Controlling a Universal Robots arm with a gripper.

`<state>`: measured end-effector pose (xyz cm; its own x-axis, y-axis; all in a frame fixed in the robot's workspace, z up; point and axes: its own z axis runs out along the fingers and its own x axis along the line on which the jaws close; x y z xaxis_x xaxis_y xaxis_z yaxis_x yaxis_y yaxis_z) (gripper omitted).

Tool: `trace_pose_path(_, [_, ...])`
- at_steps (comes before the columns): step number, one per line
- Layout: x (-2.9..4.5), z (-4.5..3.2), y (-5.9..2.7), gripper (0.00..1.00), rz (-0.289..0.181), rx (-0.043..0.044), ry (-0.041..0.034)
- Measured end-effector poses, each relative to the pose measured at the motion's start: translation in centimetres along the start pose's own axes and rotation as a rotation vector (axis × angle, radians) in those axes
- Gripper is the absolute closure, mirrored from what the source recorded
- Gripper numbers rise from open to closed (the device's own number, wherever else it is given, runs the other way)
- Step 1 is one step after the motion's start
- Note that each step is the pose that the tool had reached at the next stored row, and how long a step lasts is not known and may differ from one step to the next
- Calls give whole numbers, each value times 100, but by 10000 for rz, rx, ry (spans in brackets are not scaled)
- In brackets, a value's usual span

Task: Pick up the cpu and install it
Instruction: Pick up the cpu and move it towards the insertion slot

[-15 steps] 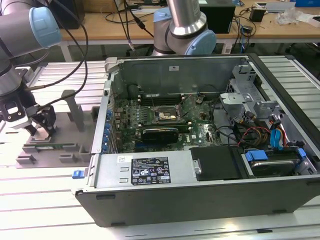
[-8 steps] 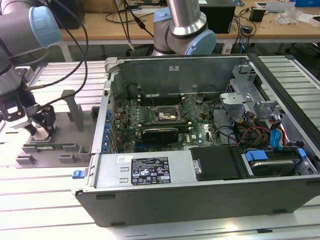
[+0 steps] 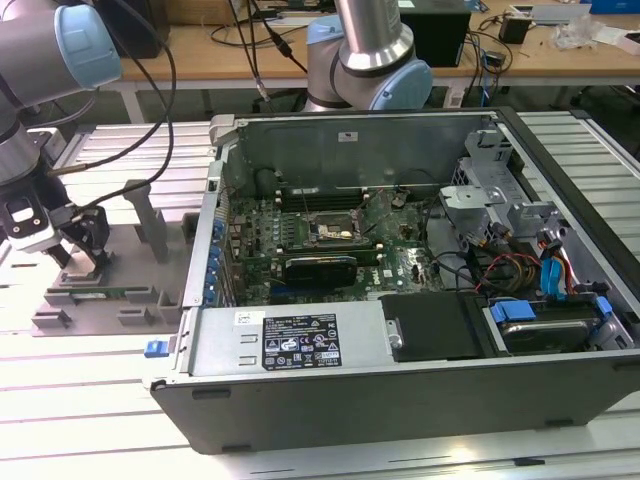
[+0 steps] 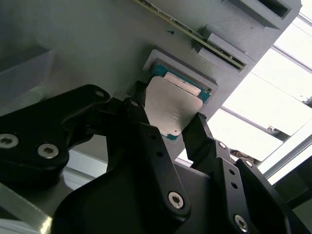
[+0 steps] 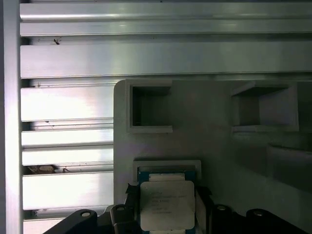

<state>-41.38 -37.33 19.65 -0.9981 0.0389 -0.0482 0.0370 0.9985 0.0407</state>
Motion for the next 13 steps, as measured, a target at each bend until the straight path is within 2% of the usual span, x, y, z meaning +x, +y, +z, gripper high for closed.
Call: trace_pose_path(13, [0,-1,0,45,-5,0,0])
